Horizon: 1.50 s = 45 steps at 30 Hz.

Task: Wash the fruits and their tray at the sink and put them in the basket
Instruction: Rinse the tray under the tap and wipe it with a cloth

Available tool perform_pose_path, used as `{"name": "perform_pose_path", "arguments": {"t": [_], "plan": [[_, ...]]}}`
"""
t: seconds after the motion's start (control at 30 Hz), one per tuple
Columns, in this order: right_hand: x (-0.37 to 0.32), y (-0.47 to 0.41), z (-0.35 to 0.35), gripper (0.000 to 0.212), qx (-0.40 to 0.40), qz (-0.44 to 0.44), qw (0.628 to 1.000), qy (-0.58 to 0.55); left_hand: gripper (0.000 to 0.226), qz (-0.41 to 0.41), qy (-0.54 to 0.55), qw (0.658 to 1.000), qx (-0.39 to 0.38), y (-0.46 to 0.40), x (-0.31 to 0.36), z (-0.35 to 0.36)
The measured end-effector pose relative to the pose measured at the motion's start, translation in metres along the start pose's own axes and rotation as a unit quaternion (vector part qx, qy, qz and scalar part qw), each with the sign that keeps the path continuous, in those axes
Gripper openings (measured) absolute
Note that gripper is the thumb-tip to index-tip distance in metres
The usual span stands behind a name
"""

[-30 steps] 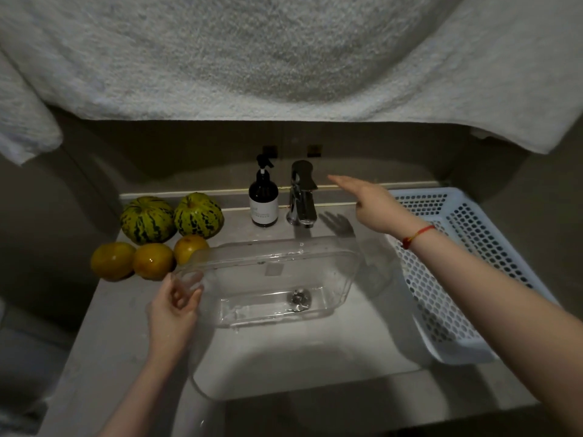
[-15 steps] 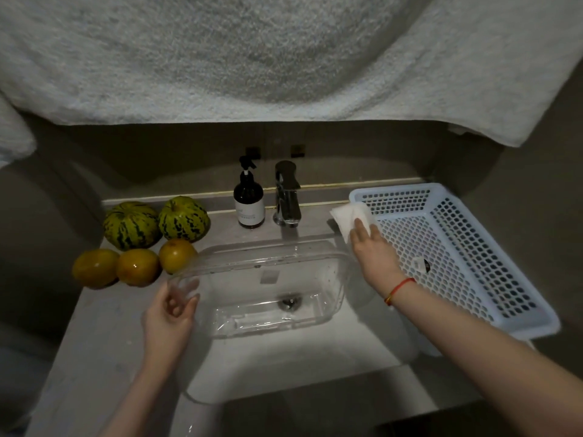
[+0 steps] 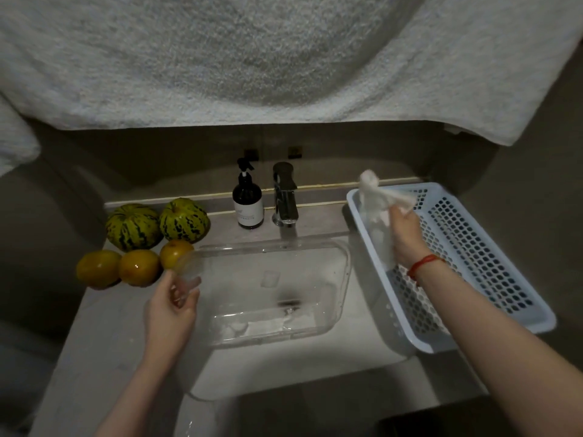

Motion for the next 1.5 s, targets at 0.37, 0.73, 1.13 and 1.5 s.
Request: {"name": "perform_pose_path", "arguments": {"t": [0.37,0.73,1.13,1.5], "plan": [[-0.048,0.048,-0.029,0.026,-0.078,0.011,0.948,-0.309,0.018,0.037,-0.08,0.996,-0.013,0.001,0.062,0.001],[-0.128,0.139,-0.042,0.015,0.043,-0.248,0.945,-0.208,0.019,0.011,-0.219,0.976,0.012,-0.022,0.114,-0.011],[-0.068,0.193,0.172,0.023,-0.327,-0.299,0.865,0.235,0.012,-0.067,-0.246,0.965,-0.057,-0.016,0.088,0.015],[-0.045,0.223,0.208,0.064,-0.391,-0.448,0.641,0.485,0.01,-0.021,-0.108,0.992,-0.068,-0.01,0.083,0.019]]}}
Point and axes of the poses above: each hand's wrist, its own y-axis away from the middle knuckle, its own z-axis out of the palm, x = y × z, the point moved 10 cm from there along -y, towards the middle knuckle, and after that the axes turned 8 degrees about y, right-handed, at the moved point
